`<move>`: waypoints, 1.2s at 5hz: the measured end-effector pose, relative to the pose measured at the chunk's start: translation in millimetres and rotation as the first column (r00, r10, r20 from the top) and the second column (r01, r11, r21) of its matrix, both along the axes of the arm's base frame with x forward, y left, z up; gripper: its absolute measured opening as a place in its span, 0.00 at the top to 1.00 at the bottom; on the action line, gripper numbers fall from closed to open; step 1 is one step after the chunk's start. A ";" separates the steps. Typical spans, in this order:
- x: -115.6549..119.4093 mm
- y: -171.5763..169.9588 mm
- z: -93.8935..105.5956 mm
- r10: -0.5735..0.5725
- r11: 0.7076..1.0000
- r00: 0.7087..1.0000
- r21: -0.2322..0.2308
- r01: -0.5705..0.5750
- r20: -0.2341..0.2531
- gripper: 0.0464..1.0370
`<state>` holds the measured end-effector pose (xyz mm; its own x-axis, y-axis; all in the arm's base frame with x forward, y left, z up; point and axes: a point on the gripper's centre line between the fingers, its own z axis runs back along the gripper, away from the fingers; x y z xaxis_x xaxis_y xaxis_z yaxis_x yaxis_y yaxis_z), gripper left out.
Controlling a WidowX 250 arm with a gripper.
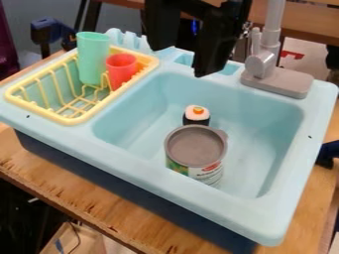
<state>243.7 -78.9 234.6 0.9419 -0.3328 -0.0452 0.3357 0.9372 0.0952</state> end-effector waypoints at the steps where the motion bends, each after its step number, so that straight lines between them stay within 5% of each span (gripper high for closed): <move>1: 0.2 -0.1 -6.9 0.002 1.000 1.000 0.010 -0.001 -0.026 0.04; 5: -14.1 48.5 -36.3 0.093 0.966 0.986 0.255 -0.054 -0.142 0.04; 6: -9.8 64.1 -44.1 0.094 0.962 0.986 0.267 -0.055 -0.136 0.04</move>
<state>234.0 -14.8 190.5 0.9401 -0.2201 -0.2604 0.2946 0.9088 0.2954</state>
